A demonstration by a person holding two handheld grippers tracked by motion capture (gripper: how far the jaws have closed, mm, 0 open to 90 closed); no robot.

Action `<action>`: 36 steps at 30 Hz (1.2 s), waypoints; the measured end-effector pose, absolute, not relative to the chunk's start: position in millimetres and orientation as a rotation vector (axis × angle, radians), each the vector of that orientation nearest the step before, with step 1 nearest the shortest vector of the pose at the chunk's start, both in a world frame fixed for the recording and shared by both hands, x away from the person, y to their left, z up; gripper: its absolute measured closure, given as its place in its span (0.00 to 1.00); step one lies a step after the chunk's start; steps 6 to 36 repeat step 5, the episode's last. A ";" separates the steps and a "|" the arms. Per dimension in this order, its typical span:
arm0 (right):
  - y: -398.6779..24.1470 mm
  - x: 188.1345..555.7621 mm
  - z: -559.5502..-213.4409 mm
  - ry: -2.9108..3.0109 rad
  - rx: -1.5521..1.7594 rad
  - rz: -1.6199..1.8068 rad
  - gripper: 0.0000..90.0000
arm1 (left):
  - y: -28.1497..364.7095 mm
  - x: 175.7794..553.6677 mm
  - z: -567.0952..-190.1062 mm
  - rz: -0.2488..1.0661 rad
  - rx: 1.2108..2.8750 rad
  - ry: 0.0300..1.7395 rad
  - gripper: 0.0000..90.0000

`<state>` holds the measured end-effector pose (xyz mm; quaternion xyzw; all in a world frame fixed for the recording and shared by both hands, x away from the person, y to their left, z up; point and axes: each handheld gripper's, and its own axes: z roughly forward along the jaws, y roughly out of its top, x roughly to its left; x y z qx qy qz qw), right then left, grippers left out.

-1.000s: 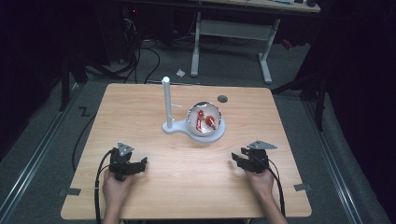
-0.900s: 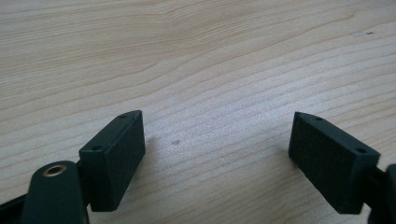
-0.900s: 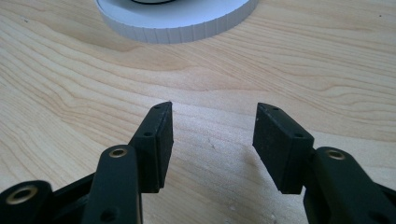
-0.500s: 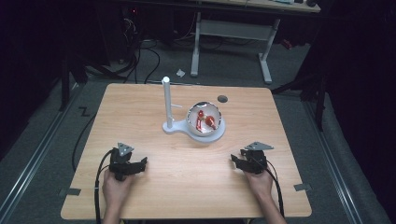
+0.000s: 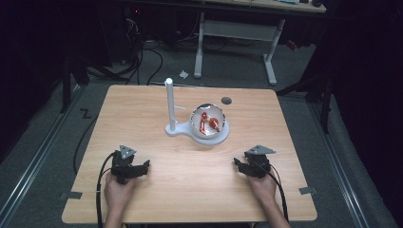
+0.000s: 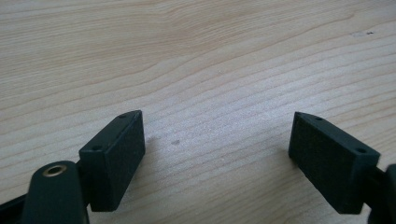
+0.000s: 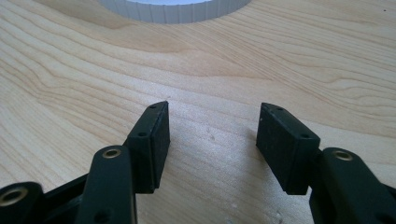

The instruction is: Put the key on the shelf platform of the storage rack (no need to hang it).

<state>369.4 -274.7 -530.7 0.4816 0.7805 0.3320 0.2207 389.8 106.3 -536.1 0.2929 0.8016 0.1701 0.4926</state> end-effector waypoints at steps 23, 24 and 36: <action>-274.8 369.5 -530.7 2.159 1.331 0.918 0.49 | 106.4 389.8 -536.1 0.413 0.711 1.944 0.21; -274.8 369.5 -530.7 2.159 1.331 0.918 0.49 | 106.4 389.8 -536.1 0.413 0.711 1.944 0.21; -274.8 369.5 -530.7 2.159 1.331 0.918 0.49 | 106.4 389.8 -536.1 0.413 0.711 1.944 0.21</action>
